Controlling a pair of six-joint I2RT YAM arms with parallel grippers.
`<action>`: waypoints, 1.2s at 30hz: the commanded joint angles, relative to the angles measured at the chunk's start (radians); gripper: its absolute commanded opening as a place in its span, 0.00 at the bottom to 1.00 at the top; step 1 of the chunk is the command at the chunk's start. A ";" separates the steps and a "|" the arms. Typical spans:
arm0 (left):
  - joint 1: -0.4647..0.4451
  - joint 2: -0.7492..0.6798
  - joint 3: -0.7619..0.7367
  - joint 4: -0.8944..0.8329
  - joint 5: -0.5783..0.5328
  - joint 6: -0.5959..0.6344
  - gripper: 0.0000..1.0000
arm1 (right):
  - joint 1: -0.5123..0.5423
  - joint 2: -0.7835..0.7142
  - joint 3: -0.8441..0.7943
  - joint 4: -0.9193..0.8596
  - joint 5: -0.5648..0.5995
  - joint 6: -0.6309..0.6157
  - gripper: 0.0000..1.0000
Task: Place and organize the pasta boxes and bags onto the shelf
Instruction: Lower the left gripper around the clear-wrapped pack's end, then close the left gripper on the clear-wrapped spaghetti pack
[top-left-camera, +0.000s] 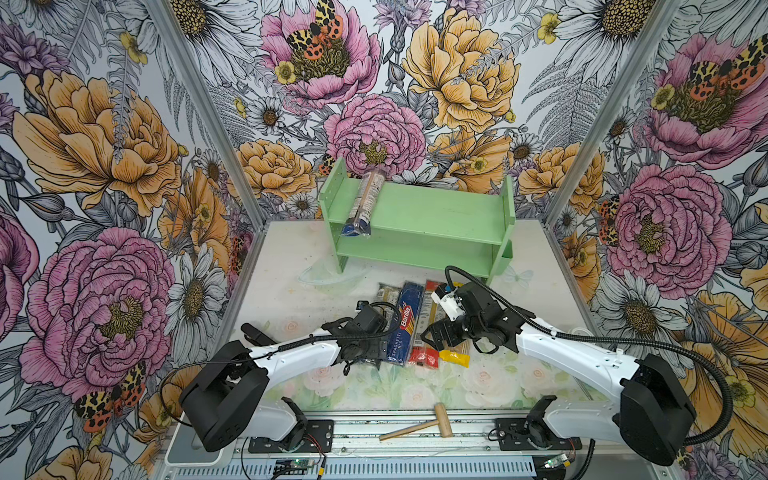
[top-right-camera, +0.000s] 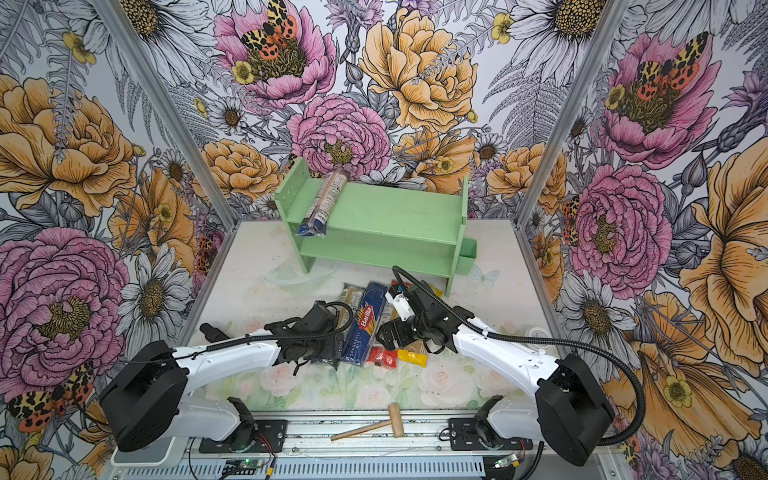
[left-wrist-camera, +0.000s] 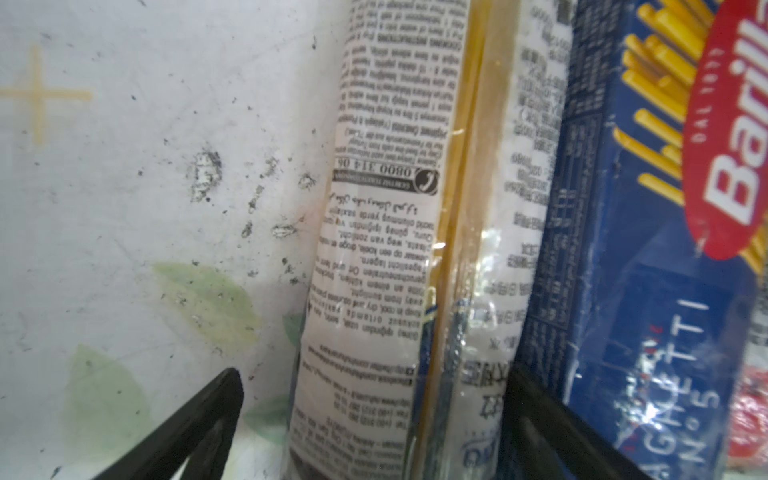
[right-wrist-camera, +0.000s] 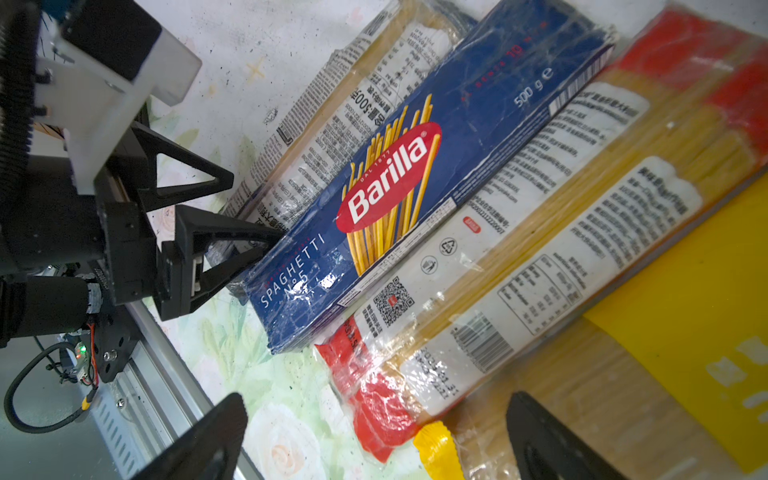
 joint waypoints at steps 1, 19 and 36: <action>-0.012 0.024 0.024 0.030 0.006 0.019 0.99 | -0.005 0.005 0.032 0.013 0.008 -0.007 1.00; -0.046 0.083 0.023 0.030 0.018 0.003 0.99 | -0.005 -0.001 0.024 0.014 0.015 -0.009 0.99; -0.061 0.125 0.007 0.025 0.039 -0.006 0.99 | -0.005 -0.001 0.025 0.014 0.018 -0.004 0.99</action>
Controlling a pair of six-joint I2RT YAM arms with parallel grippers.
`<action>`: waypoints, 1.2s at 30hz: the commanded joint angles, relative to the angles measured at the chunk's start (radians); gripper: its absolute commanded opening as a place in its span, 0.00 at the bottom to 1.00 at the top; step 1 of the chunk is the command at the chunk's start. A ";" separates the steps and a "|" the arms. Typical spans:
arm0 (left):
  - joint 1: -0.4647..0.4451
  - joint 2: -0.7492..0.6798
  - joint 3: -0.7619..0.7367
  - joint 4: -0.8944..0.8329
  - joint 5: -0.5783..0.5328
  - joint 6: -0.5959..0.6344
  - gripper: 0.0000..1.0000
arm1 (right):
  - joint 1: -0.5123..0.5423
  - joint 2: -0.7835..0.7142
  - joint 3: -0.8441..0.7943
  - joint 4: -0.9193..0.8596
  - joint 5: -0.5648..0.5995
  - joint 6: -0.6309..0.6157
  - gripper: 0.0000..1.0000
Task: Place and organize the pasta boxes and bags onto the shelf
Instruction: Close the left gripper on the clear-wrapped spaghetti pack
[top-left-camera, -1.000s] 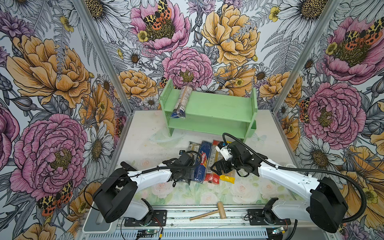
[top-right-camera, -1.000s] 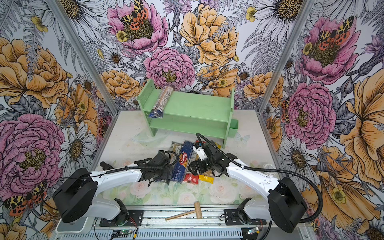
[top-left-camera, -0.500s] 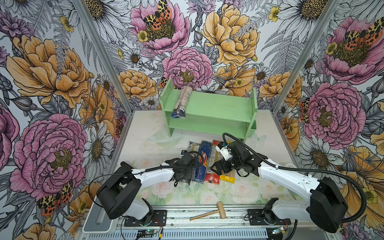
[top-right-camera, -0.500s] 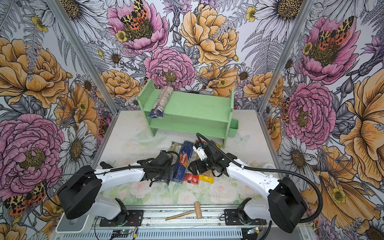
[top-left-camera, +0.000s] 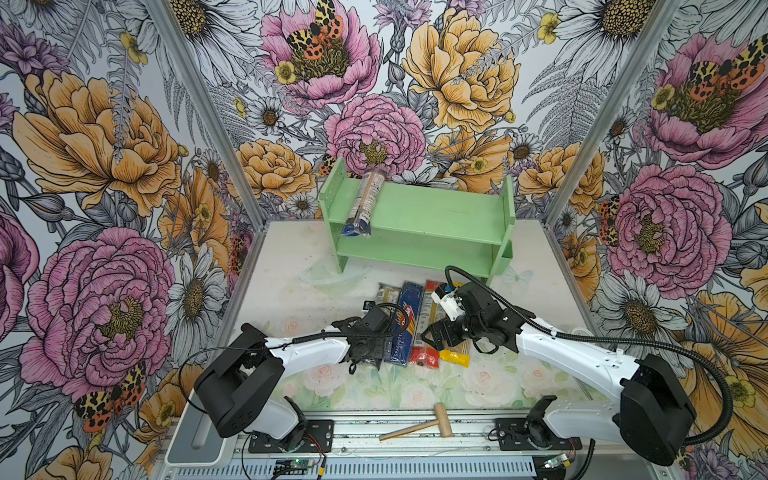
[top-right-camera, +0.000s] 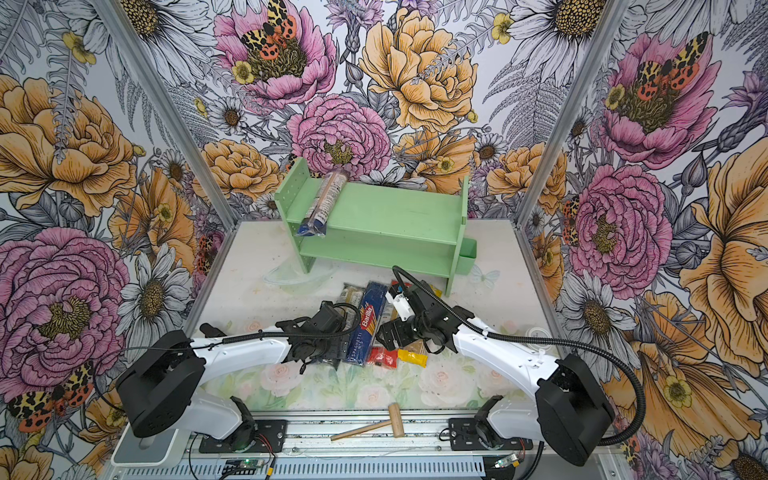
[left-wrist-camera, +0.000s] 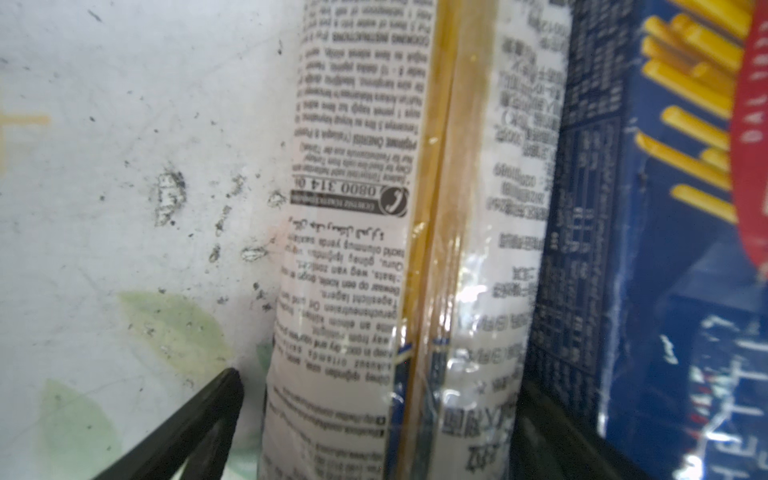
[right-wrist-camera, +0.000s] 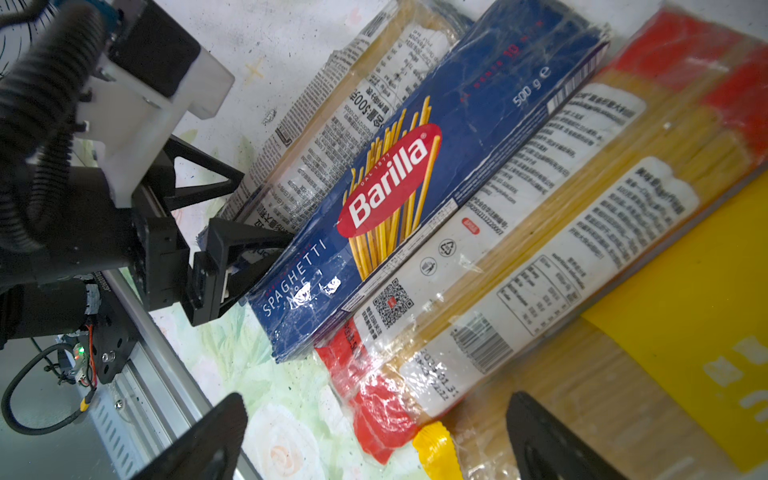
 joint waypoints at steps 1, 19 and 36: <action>-0.020 0.043 -0.025 0.002 0.075 -0.016 0.99 | -0.006 0.000 0.025 0.013 0.015 -0.005 1.00; -0.022 0.083 -0.020 -0.012 0.101 -0.020 0.72 | -0.006 0.003 0.036 0.014 0.010 -0.006 0.99; -0.019 0.056 -0.001 -0.024 0.093 -0.023 0.00 | -0.006 0.001 0.038 0.013 0.010 -0.009 0.99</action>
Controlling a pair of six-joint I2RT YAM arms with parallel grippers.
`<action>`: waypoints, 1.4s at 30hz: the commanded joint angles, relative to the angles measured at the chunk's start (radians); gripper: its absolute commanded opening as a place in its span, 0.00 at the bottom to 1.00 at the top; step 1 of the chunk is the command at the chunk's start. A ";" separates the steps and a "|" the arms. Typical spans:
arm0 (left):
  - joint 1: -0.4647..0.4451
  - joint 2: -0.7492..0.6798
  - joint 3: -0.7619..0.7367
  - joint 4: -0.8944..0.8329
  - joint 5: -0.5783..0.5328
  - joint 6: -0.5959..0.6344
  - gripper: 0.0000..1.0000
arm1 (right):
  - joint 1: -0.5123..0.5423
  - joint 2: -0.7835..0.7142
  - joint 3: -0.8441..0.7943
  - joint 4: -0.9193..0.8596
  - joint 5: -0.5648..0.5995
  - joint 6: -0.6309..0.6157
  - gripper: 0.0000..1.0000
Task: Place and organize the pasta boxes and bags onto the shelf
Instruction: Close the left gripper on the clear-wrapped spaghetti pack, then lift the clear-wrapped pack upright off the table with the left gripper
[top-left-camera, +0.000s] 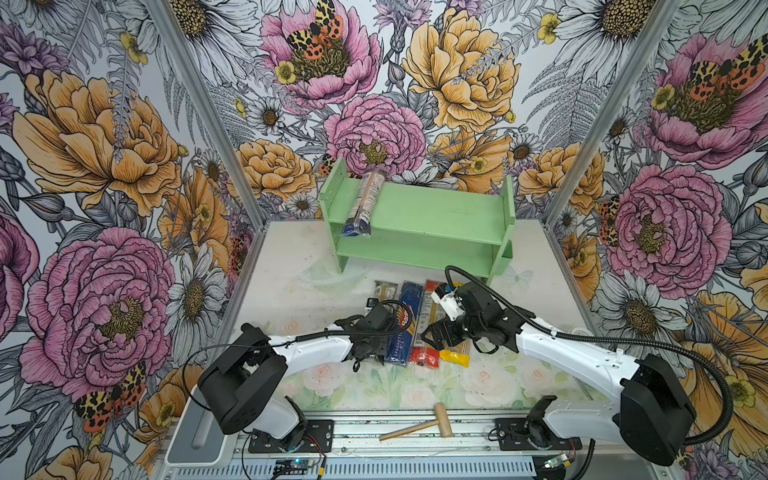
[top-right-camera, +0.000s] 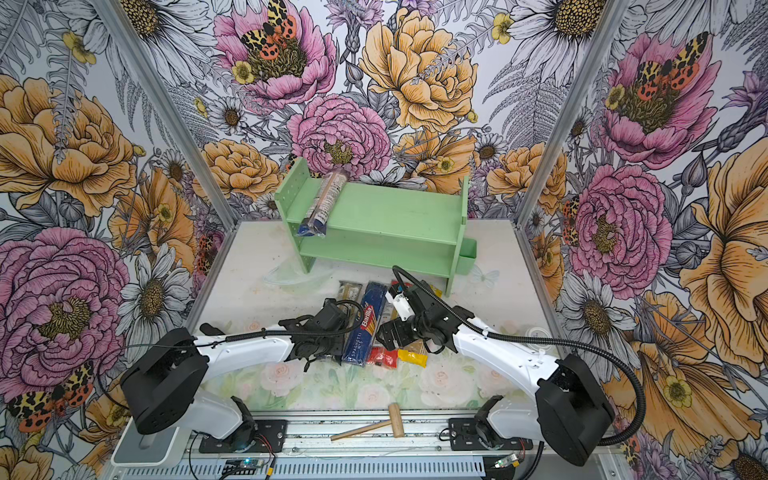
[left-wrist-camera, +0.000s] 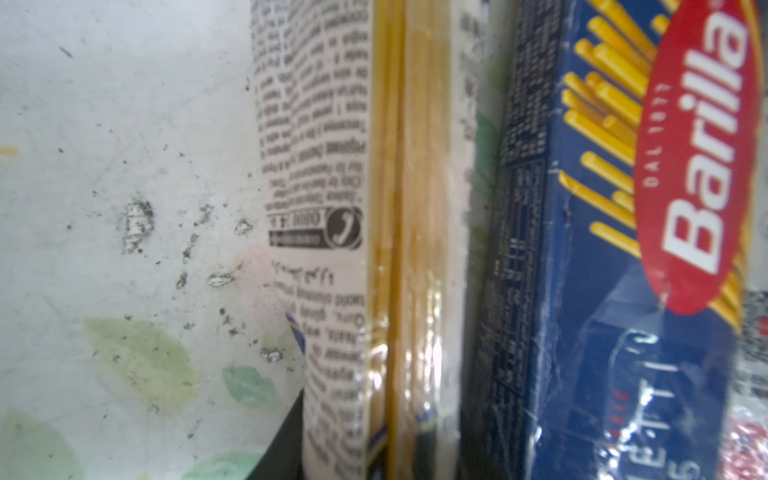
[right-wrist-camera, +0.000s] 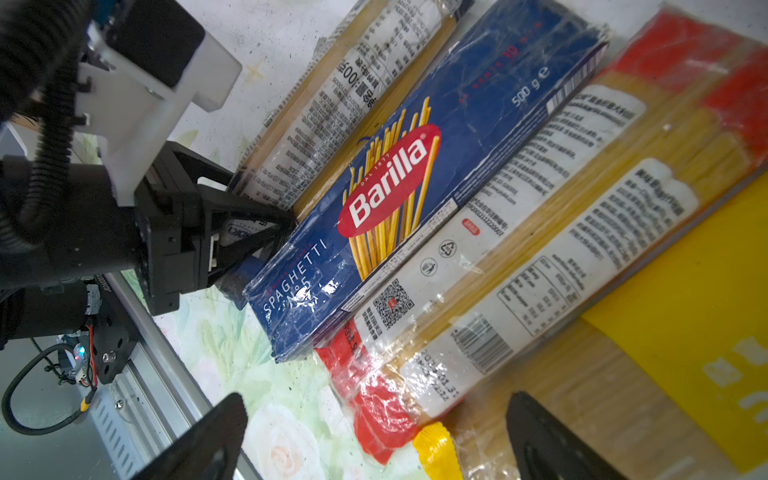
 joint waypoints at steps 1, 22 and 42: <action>-0.009 0.032 -0.024 -0.059 0.084 -0.007 0.00 | -0.005 0.002 0.036 0.014 0.010 -0.010 0.99; 0.002 -0.083 0.022 -0.164 0.059 0.009 0.00 | -0.005 -0.029 0.032 0.012 0.017 -0.001 1.00; 0.004 -0.226 0.099 -0.328 0.047 0.014 0.00 | -0.005 -0.036 0.039 0.011 0.000 -0.003 0.99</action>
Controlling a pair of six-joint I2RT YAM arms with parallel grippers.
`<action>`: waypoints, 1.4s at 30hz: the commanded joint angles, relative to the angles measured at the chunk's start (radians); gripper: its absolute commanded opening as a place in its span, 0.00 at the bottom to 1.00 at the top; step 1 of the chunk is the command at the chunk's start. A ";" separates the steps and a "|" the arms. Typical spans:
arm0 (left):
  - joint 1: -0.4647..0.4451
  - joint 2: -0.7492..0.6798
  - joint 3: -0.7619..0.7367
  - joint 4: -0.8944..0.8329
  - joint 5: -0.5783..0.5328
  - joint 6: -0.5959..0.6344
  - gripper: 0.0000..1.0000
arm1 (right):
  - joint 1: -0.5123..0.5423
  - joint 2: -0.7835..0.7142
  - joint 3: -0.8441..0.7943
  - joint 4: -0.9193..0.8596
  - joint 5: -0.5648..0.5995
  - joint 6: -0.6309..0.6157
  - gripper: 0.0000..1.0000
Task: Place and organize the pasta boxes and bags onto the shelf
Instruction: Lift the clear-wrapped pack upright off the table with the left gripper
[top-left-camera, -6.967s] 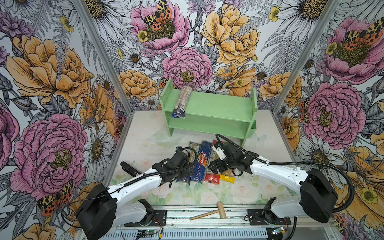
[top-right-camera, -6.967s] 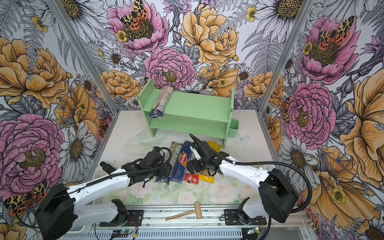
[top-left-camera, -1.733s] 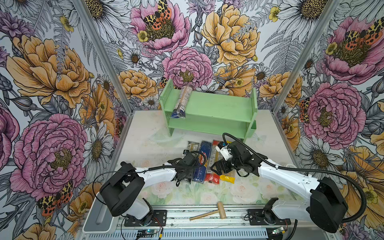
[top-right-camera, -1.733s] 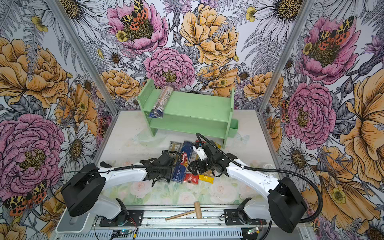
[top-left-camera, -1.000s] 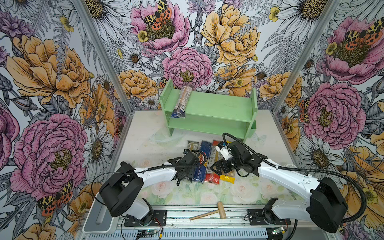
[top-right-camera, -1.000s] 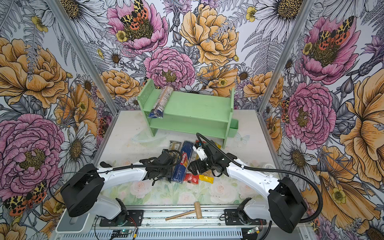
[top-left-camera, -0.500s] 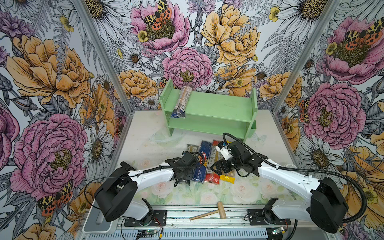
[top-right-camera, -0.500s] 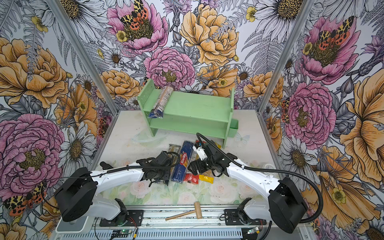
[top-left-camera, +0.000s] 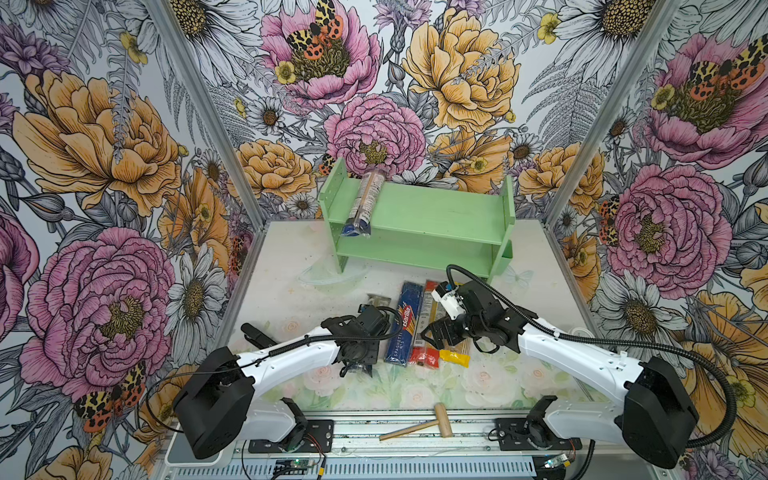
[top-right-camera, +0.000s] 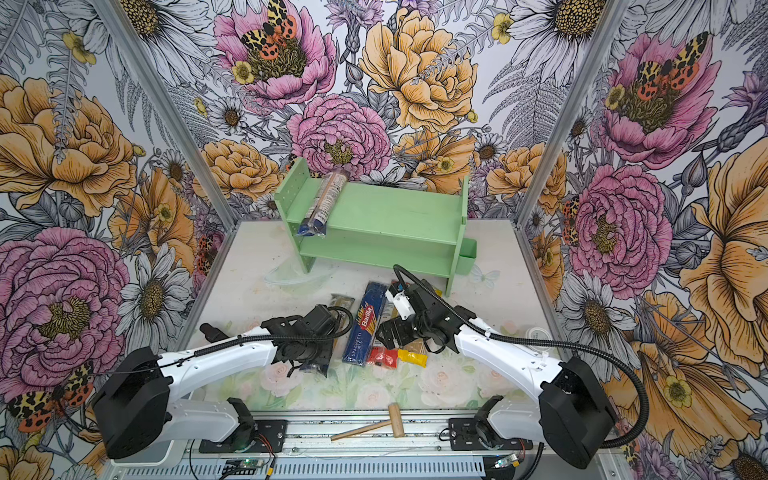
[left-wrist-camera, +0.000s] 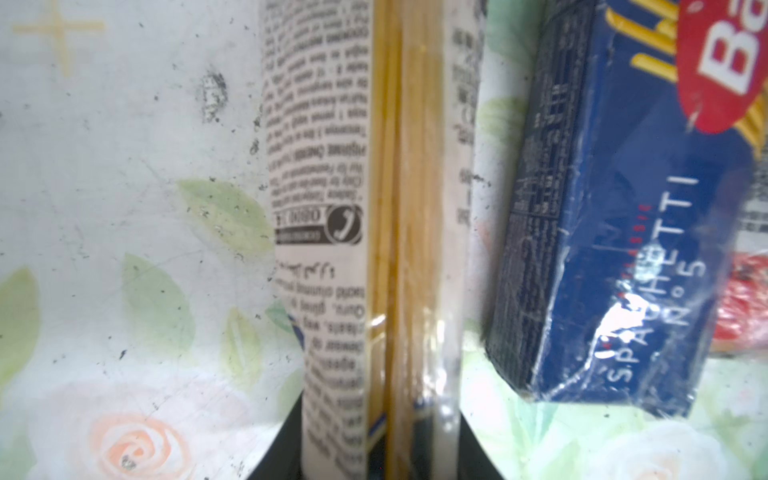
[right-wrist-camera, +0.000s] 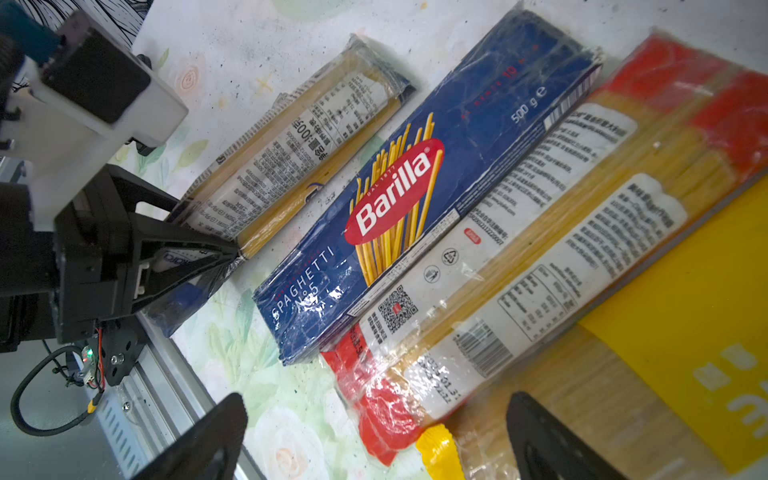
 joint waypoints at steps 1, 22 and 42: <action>0.003 -0.060 0.069 -0.007 -0.007 0.010 0.00 | -0.005 -0.019 0.032 0.010 0.002 -0.003 0.99; -0.001 -0.176 0.143 -0.114 0.028 0.017 0.00 | -0.005 -0.005 0.054 0.009 -0.009 -0.012 1.00; -0.022 -0.265 0.234 -0.183 0.067 0.013 0.00 | -0.006 0.026 0.077 0.010 -0.009 -0.018 1.00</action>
